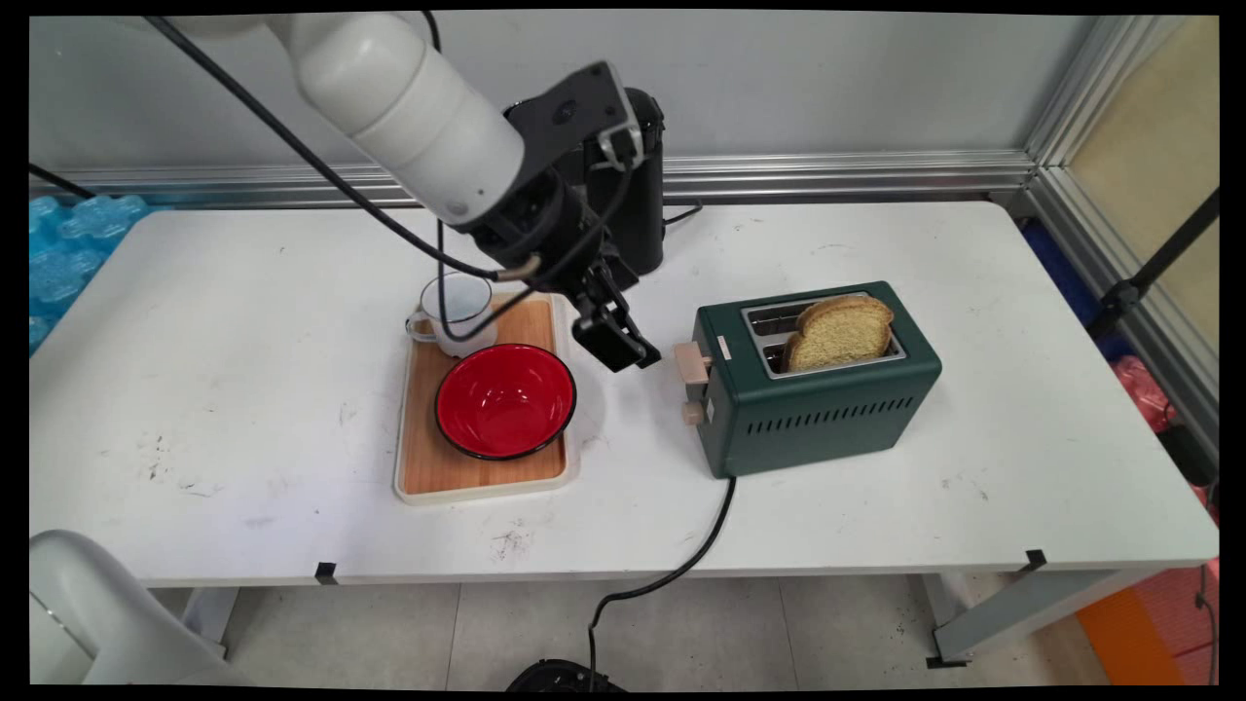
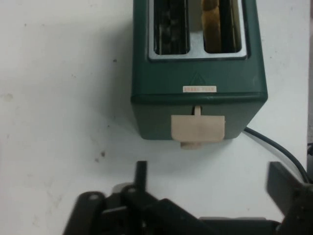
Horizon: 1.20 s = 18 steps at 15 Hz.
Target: Press the toaster switch
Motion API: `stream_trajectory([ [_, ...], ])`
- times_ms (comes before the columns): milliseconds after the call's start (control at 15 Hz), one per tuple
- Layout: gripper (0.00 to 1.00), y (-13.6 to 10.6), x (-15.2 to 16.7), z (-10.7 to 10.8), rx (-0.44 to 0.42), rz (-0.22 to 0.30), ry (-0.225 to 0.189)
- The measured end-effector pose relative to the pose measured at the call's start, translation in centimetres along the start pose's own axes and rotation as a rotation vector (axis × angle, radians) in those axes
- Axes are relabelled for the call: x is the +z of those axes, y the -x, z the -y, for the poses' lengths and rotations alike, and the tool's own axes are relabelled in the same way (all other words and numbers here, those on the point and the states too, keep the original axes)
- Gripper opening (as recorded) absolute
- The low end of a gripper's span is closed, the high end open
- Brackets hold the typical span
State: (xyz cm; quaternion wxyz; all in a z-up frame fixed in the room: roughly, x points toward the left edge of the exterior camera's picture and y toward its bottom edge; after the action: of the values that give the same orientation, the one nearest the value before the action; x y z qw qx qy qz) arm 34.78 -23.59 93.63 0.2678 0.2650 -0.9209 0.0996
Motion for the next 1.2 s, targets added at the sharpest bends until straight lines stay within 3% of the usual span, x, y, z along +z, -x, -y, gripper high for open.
stream_trajectory([
  [67,0.0,-0.1,0.5,-0.1,0.0,-0.003,0.001],
  [1200,0.0,-1.2,6.1,-0.2,-0.012,-0.01,0.011],
])
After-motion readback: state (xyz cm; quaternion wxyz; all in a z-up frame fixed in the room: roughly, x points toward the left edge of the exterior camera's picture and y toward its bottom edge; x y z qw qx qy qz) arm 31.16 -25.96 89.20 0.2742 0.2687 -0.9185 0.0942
